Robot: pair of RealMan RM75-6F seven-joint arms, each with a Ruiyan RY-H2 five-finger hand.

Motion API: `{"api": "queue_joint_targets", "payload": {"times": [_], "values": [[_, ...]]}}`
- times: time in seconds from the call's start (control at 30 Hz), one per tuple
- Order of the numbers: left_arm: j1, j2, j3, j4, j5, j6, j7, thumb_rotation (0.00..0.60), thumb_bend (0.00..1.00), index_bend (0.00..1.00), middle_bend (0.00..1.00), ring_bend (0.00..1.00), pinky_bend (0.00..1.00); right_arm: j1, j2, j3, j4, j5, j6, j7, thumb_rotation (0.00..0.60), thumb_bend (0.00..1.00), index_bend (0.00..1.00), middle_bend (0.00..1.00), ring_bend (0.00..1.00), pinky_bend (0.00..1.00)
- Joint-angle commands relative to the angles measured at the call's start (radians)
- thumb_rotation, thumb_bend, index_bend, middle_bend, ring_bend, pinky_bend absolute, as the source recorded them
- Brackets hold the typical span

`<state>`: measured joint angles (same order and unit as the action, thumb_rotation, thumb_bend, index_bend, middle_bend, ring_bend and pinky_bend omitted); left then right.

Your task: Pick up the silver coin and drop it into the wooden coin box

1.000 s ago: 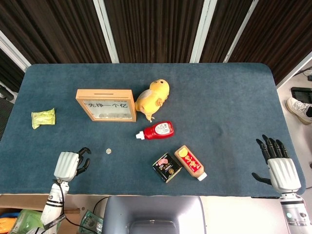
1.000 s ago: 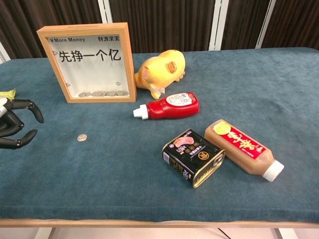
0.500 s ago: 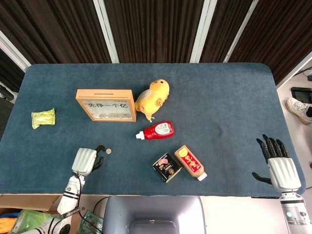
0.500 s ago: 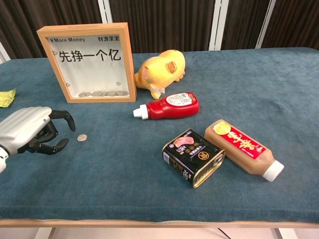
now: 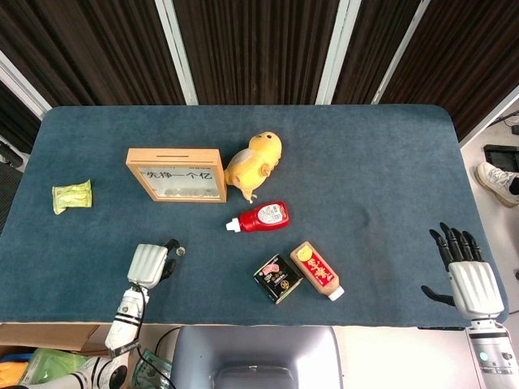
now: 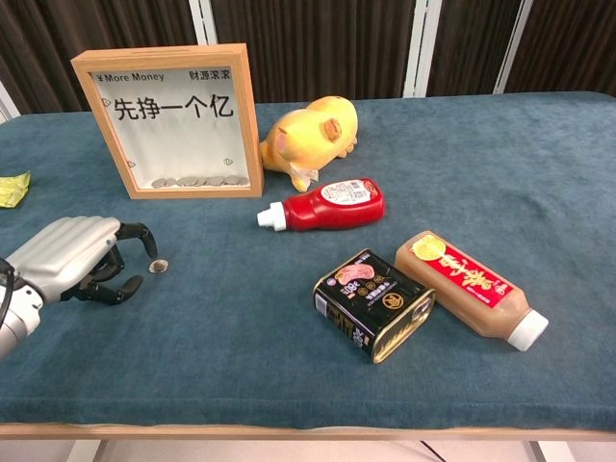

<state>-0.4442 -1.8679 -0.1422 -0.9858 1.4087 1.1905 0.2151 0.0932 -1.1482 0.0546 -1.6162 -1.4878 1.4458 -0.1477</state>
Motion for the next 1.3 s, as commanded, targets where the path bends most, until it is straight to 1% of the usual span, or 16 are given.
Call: {"api": "queue_joint_targets", "payload": {"times": [0.03,0.53,0.67,1.3], "values": [[0.000,-0.002,0.003,0.007,-0.003,0.001,0.005,0.600,0.40,0.41,1.00,1.00,1.00,0.000,0.000,0.000,0.000,0.001,0.000,-0.001,0.600,0.17,0.00,0.00,0.00,0.00],[-0.012,-0.014,0.007,0.022,-0.011,0.012,0.013,0.600,0.40,0.42,1.00,1.00,1.00,0.001,0.000,-0.001,-0.003,0.004,-0.004,-0.004,0.600,0.17,0.00,0.00,0.00,0.00],[-0.015,-0.017,0.009,0.021,-0.011,0.014,0.022,0.600,0.39,0.43,1.00,1.00,1.00,0.001,0.001,-0.001,-0.005,0.006,-0.006,-0.005,0.600,0.17,0.00,0.00,0.00,0.00],[-0.031,-0.035,0.010,0.046,-0.031,-0.004,0.050,0.600,0.39,0.45,1.00,1.00,1.00,0.000,0.004,0.001,-0.007,0.012,-0.005,0.000,0.600,0.17,0.00,0.00,0.00,0.00]]}}
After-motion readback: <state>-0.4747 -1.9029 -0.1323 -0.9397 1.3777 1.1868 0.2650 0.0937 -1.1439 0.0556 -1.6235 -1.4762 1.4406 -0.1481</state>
